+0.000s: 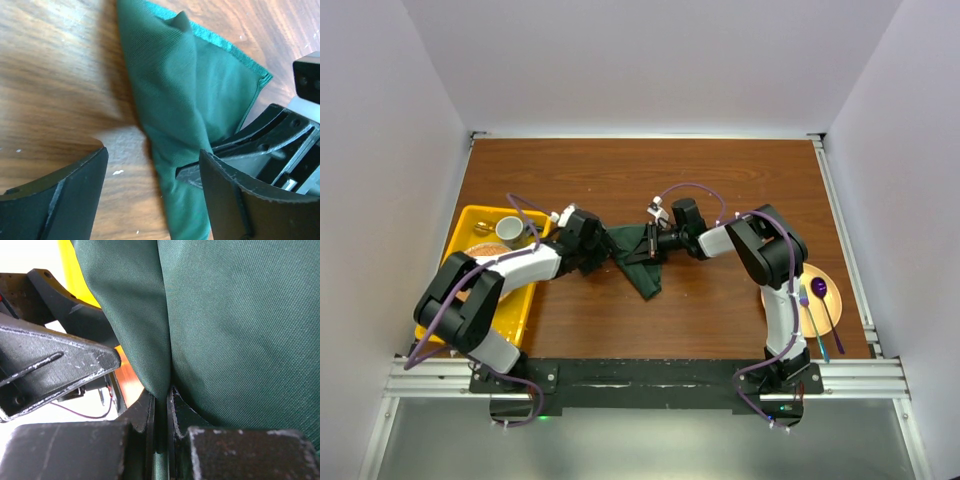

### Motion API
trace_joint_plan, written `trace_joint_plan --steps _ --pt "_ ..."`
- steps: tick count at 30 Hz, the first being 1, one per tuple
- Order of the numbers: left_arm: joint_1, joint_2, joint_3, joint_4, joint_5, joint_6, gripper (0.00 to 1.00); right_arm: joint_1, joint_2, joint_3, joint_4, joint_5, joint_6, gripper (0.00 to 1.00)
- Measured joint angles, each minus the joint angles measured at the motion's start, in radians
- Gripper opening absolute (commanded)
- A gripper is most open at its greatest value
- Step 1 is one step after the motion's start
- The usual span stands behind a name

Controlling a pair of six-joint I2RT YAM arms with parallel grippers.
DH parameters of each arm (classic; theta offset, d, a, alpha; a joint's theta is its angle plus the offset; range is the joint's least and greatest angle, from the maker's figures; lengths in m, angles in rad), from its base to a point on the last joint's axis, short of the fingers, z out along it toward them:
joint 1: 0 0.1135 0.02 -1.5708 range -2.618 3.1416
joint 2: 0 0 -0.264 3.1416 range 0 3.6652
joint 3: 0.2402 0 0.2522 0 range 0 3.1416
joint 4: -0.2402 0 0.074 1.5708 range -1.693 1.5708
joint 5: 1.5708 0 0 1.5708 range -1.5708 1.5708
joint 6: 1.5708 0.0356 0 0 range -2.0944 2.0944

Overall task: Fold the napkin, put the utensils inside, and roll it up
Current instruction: Roll the napkin with the utensil

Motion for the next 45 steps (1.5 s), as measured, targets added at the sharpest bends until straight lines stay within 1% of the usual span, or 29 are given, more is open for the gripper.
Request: trace_joint_plan --steps 5,6,8,9,11,12,15,20,25,33,37,39,42,45 --pt "-0.012 0.003 0.0 0.018 -0.022 0.021 0.76 0.0 0.0 0.017 -0.039 -0.009 -0.034 0.0" --pt "-0.023 -0.01 -0.006 0.025 -0.039 0.035 0.74 0.0 0.0 0.022 -0.05 -0.01 -0.042 0.0" --pt "-0.045 -0.054 -0.029 0.041 -0.06 0.056 0.67 0.0 0.0 0.03 -0.066 -0.011 -0.053 0.0" --pt "-0.056 -0.095 -0.049 0.054 -0.069 0.068 0.55 0.0 0.0 0.034 -0.074 -0.012 -0.058 0.0" --pt "-0.066 -0.16 -0.076 0.069 -0.081 0.081 0.41 0.0 0.0 0.039 -0.085 -0.013 -0.066 0.0" --pt "-0.066 -0.188 -0.086 0.078 -0.087 0.091 0.28 0.0 0.0 0.041 -0.089 -0.013 -0.068 0.0" --pt "-0.065 -0.21 -0.092 0.116 -0.097 0.117 0.05 0.0 0.0 0.045 -0.099 -0.013 -0.075 0.0" --pt "-0.064 -0.129 -0.074 0.143 -0.088 0.155 0.0 0.0 0.0 0.046 -0.101 -0.013 -0.077 0.0" --pt "-0.049 -0.038 -0.069 0.195 -0.054 0.188 0.0 0.0 0.0 0.051 -0.111 -0.014 -0.081 0.0" --pt "-0.026 0.053 -0.043 0.26 -0.029 0.229 0.0 -0.002 0.003 0.069 -0.159 -0.019 -0.123 0.0" --pt "-0.011 0.077 -0.034 0.282 -0.014 0.252 0.0 -0.007 0.024 0.126 -0.249 -0.035 -0.198 0.0" --pt "0.001 0.093 -0.022 0.285 -0.004 0.266 0.0 -0.008 0.032 0.17 -0.33 -0.035 -0.252 0.0" --pt "0.043 0.124 -0.01 0.311 0.045 0.276 0.0 -0.005 0.042 0.237 -0.453 -0.022 -0.341 0.01" --pt "0.08 0.133 -0.004 0.325 0.084 0.301 0.0 -0.002 0.053 0.285 -0.533 -0.015 -0.398 0.01"
